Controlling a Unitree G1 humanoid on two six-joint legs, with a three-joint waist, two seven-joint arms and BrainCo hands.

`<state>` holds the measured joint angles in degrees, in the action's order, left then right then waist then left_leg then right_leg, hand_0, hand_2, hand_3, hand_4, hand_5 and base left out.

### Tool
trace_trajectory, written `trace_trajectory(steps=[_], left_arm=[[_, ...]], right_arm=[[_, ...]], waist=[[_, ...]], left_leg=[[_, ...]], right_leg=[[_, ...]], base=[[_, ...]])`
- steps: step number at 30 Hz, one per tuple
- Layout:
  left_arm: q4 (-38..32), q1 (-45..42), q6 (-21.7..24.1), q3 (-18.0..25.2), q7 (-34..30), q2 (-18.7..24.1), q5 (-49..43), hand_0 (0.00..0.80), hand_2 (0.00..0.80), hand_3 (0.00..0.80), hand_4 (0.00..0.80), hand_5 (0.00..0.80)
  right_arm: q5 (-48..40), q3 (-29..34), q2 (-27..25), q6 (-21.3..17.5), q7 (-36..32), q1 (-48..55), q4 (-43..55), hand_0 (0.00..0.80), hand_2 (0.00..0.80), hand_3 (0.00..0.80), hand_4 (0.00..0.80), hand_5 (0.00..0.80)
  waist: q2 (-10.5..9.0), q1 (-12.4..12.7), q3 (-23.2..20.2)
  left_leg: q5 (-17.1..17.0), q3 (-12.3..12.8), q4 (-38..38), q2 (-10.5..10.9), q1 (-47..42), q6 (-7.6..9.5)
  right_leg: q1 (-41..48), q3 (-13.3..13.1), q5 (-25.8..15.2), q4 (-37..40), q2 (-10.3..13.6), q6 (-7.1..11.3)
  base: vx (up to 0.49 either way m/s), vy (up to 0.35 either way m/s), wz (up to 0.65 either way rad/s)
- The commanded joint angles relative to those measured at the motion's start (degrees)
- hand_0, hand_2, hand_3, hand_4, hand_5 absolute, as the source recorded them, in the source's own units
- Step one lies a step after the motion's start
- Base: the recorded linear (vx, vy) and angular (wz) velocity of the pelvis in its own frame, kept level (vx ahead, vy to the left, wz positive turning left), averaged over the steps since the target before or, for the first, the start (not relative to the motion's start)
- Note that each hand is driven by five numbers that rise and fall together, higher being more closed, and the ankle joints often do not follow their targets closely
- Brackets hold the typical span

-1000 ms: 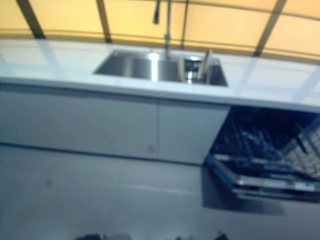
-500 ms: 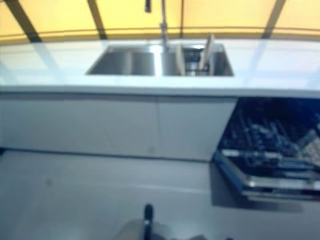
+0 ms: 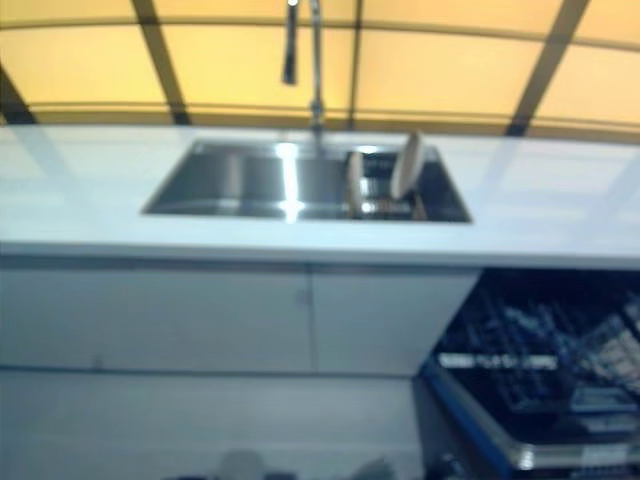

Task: Take plates into dishwasher

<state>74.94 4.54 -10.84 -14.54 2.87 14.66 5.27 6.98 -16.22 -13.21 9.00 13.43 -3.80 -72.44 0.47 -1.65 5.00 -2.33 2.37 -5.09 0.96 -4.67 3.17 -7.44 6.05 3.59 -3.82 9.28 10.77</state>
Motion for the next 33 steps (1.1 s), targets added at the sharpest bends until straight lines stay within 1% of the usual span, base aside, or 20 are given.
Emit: trace_trajectory(steps=[1,2,3,5,6,7,8,9,11,14,17,23,25,26,28,29,30,31,32,33], left_arm=[[-0.1,0.6,0.2,0.3,1.1,1.4,-0.2,0.0,0.0,0.0,0.0,0.0],[0.1,0.1,0.7,0.8,0.7,1.4,-0.9,0.0,0.0,0.0,0.0,0.0],[0.5,-0.9,1.3,1.4,0.3,1.1,-3.0,0.0,0.0,0.0,0.0,0.0],[0.3,-1.7,1.8,1.5,0.3,0.9,-2.7,0.0,0.0,0.0,0.0,0.0],[0.2,-1.7,2.2,1.6,-0.2,0.9,-3.2,0.0,0.0,0.0,0.0,0.0],[-0.3,-1.7,3.5,1.6,-2.5,0.9,-6.2,0.0,0.0,0.0,0.0,0.0],[-0.8,-1.4,4.9,0.4,-3.2,0.6,-10.0,0.0,0.0,0.0,0.0,0.0],[-1.6,-0.8,4.7,-1.7,-2.2,0.5,-8.4,0.0,0.0,0.0,0.0,0.0],[-2.4,-0.2,3.6,-2.0,-2.5,0.8,-5.4,0.0,0.0,0.0,0.0,0.0],[-2.4,0.1,3.5,-2.4,-4.4,1.4,-6.6,0.0,0.0,0.0,0.0,0.0],[-2.3,0.1,3.3,-2.6,-5.8,1.4,-7.3,0.0,0.0,0.0,0.0,0.0],[-2.0,0.1,3.1,-3.3,-4.9,1.1,-7.9,0.0,0.0,0.0,0.0,0.0],[-2.5,0.3,2.2,-3.7,-4.8,1.1,-8.8,0.0,0.0,0.0,0.0,0.0],[-2.9,0.4,1.6,-3.8,-4.8,1.3,-9.4,0.0,0.0,0.0,0.0,0.0],[-4.5,0.4,0.2,-3.9,-4.9,2.4,-9.9,0.0,0.0,0.0,0.0,0.0],[-5.3,0.1,-0.4,-4.0,-4.8,3.2,-9.8,0.0,0.0,0.0,0.0,0.0],[-6.1,-0.1,-0.9,-3.8,-4.7,4.0,-9.3,0.0,0.0,0.0,0.0,0.0],[-6.7,-0.1,-1.2,-3.6,-4.4,4.5,-8.6,0.0,0.0,0.0,0.0,0.0],[-7.4,-0.2,-1.4,-3.3,-4.5,4.9,-7.9,0.0,0.0,0.0,0.0,0.0],[-8.3,-0.4,-2.1,-3.1,-4.5,5.2,-6.9,0.0,0.0,0.0,0.0,0.0]], right_arm=[[-0.5,0.3,-2.0,-0.9,0.6,-1.2,0.3,0.0,0.0,0.0,0.0,0.0],[-1.1,0.2,-1.8,-1.2,1.6,-1.0,0.1,0.0,0.0,0.0,0.0,0.0],[-0.8,0.0,-1.7,-0.7,1.8,-0.8,0.7,0.0,0.0,0.0,0.0,0.0],[-1.5,-0.7,-1.8,0.3,2.0,-0.9,1.7,0.0,0.0,0.0,0.0,0.0],[-1.8,-0.8,-1.9,0.1,2.2,-0.9,1.8,0.0,0.0,0.0,0.0,0.0],[-1.4,-0.6,-2.2,-0.7,2.1,-0.9,2.2,0.0,0.0,0.0,0.0,0.0],[-0.1,-0.5,-2.7,-0.9,1.3,-1.2,2.6,0.0,0.0,0.0,0.0,0.0],[1.9,-1.8,-3.3,-2.1,0.9,-1.9,2.8,0.0,0.0,0.0,0.0,0.0],[3.4,-3.3,-4.1,-3.3,0.2,-2.6,3.5,0.0,0.0,0.0,0.0,0.0],[1.3,-4.2,-4.7,-5.1,0.6,-3.6,4.4,0.0,0.0,0.0,0.0,0.0],[1.7,-4.4,-4.4,-4.7,0.4,-4.1,5.3,0.0,0.0,0.0,0.0,0.0],[1.6,-5.8,-3.2,-5.3,-1.3,-4.5,4.7,0.0,0.0,0.0,0.0,0.0],[4.6,-7.5,-3.0,-10.0,-6.9,-4.9,6.5,0.0,0.0,0.0,0.0,0.0],[5.4,-8.5,-3.2,-11.3,-9.3,-5.2,8.1,0.0,0.0,0.0,0.0,0.0],[4.4,-11.7,-5.1,-10.7,-17.9,-6.3,16.4,0.0,0.0,0.0,0.0,0.0],[5.8,-13.2,-6.5,-10.8,-22.0,-6.6,21.0,0.0,0.0,0.0,0.0,0.0],[6.3,-14.5,-8.7,-9.6,-26.5,-6.9,26.8,0.0,0.0,0.0,0.0,0.0],[6.3,-15.3,-10.6,-10.3,-30.9,-7.1,30.6,0.0,0.0,0.0,0.0,0.0],[4.4,-16.7,-13.2,-10.7,-34.5,-7.6,35.5,0.0,0.0,0.0,0.0,0.0],[1.9,-17.5,-15.6,-10.3,-38.0,-8.2,40.2,0.0,0.0,0.0,0.0,0.0]], waist=[[-1.48,-2.0,3.0],[-2.14,-2.0,3.3],[-2.67,-1.7,2.8],[-2.48,-1.8,2.4],[-2.47,-1.7,2.4],[-2.44,-1.5,2.4],[-2.15,-1.5,2.4],[-1.78,-1.5,2.3],[-1.5,-1.5,2.4],[-1.19,-1.2,2.0],[-1.14,-1.0,1.9],[-0.83,-1.0,2.2],[-0.79,-0.8,2.7],[-0.87,-0.7,2.8],[-1.56,-0.6,2.7],[-2.13,-0.6,2.5],[-2.68,-0.6,2.3],[-3.53,-0.5,2.1],[-4.41,0.2,2.7],[-4.62,1.5,3.9]], left_leg=[[8.4,-2.1,6.7,1.4,-4.5,-1.82],[10.5,-2.7,9.2,1.5,-4.7,-1.43],[11.8,-2.7,11.0,1.2,-4.9,-1.65],[12.1,-2.3,11.3,0.1,-5.3,-2.17],[12.0,-1.8,11.2,-0.4,-5.3,-2.41],[11.7,-1.0,10.6,-1.4,-5.7,-2.99],[11.0,-0.9,9.5,-2.1,-5.9,-3.42],[10.1,-1.1,8.5,-2.4,-5.2,-3.88],[9.3,-1.2,7.2,-2.9,-5.1,-4.39],[8.8,-1.2,6.1,-3.3,-5.3,-5.11],[8.5,-1.0,5.3,-3.5,-5.6,-5.15],[8.4,-1.0,3.9,-3.4,-6.5,-4.55],[8.8,-1.0,5.0,-3.2,-6.3,-4.29],[9.0,-1.1,5.6,-3.2,-6.2,-4.32],[10.6,-0.8,9.1,-3.7,-6.2,-5.1],[10.9,-0.7,12.1,-4.3,-6.3,-5.85],[8.2,-0.2,19.9,-5.8,-5.0,-6.8],[4.9,0.0,25.7,-6.2,-2.4,-7.24],[2.1,-0.2,33.3,-5.3,2.8,-7.26],[1.3,-0.6,38.4,-3.9,9.6,-7.25]], right_leg=[[-4.5,-1.8,-18.5,6.3,0.1,-1.88],[-3.6,-2.3,-17.3,3.5,0.4,-2.27],[-1.7,-1.5,-15.7,2.0,0.3,-2.47],[-1.1,-1.6,-13.9,0.2,-0.3,-2.96],[-0.7,-1.2,-13.3,0.1,-0.3,-3.13],[0.4,-0.2,-12.5,0.4,-0.3,-3.43],[1.1,0.3,-12.0,0.8,-0.6,-3.76],[1.1,0.2,-11.6,1.1,-1.0,-3.93],[1.2,0.5,-11.3,1.6,-1.1,-3.92],[2.3,1.5,-10.7,2.2,-0.7,-3.75],[3.0,1.5,-10.5,2.7,-0.6,-3.6],[2.9,1.8,-9.5,1.0,-0.4,-3.08],[2.6,2.5,-8.4,-1.1,-0.1,-3.15],[2.6,2.7,-8.1,-1.7,-0.1,-3.26],[2.4,3.7,-7.3,-2.8,0.1,-3.98],[2.6,4.3,-7.0,-2.7,0.2,-4.73],[3.6,4.7,-6.7,-2.1,-0.4,-6.15],[4.5,4.9,-6.5,-1.3,-0.5,-7.26],[6.0,4.8,-6.1,-0.5,-0.6,-8.43],[8.5,3.6,-5.4,-0.1,-1.4,-9.1]], base=[[0.364,-0.205,0.37],[0.39,-0.248,0.55],[0.379,-0.246,0.71],[0.219,-0.157,0.6],[0.176,-0.13,0.48],[0.167,-0.104,0.34],[0.161,-0.085,0.32],[0.095,-0.037,0.18],[0.072,-0.004,0.08],[0.128,0.002,-0.01],[0.104,0.001,0.09],[0.091,0.009,-0.03],[0.081,-0.019,0.01],[0.054,-0.051,0.01],[0.041,-0.09,-0.02],[0.031,-0.115,-0.04],[0.014,-0.112,-0.02],[0.008,-0.116,0.04],[0.038,-0.08,0.08],[0.086,0.003,0.06]])
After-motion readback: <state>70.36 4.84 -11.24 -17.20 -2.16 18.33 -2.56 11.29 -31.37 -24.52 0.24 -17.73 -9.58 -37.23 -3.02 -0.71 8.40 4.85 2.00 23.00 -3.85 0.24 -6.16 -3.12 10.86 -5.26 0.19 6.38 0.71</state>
